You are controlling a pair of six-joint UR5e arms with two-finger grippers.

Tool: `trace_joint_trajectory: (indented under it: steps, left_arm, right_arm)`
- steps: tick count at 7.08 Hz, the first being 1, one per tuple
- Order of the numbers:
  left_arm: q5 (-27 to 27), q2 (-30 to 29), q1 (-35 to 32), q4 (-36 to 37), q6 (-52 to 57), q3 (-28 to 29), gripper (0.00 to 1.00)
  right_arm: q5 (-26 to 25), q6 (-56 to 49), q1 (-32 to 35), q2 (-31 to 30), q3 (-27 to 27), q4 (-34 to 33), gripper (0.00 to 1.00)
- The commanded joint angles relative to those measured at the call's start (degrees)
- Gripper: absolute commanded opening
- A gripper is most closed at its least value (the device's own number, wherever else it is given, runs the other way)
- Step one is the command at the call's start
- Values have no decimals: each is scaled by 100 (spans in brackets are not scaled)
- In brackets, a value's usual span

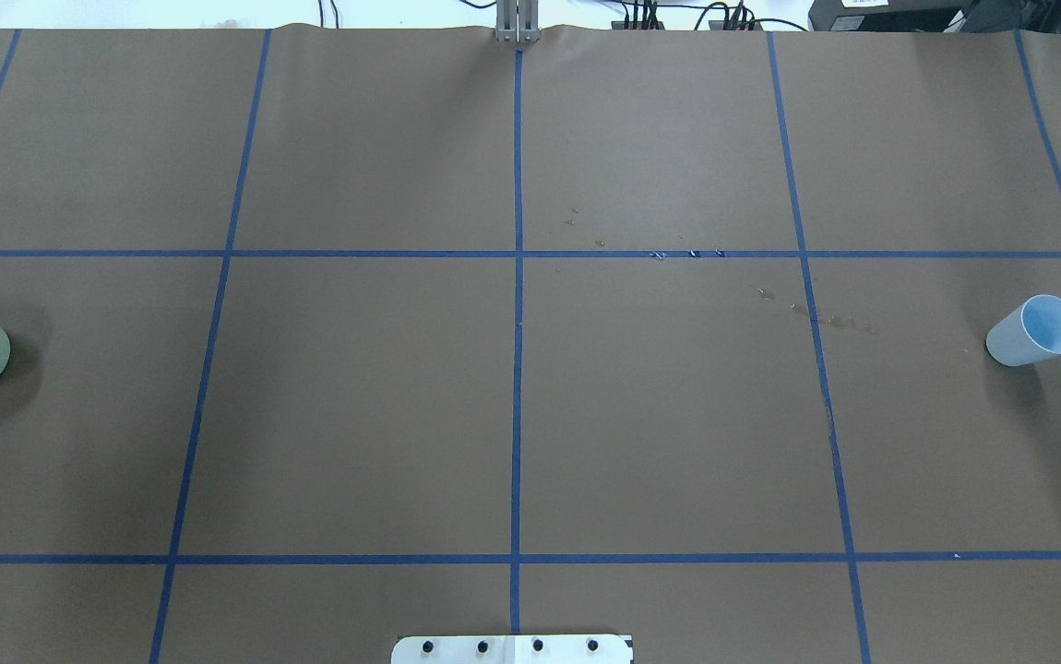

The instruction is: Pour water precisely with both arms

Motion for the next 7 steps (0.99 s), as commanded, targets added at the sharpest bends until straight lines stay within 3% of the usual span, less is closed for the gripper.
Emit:
trace_joint_trajectory:
  steps: [1, 7]
  left_arm:
    - [-4, 0, 0, -9, -1, -13, 100]
    - [-22, 97, 0, -27, -19, -135, 100]
  right_arm:
    - [3, 0, 0, -31, 7, 0, 100]
    - [3, 0, 26, -23, 33, 0, 100]
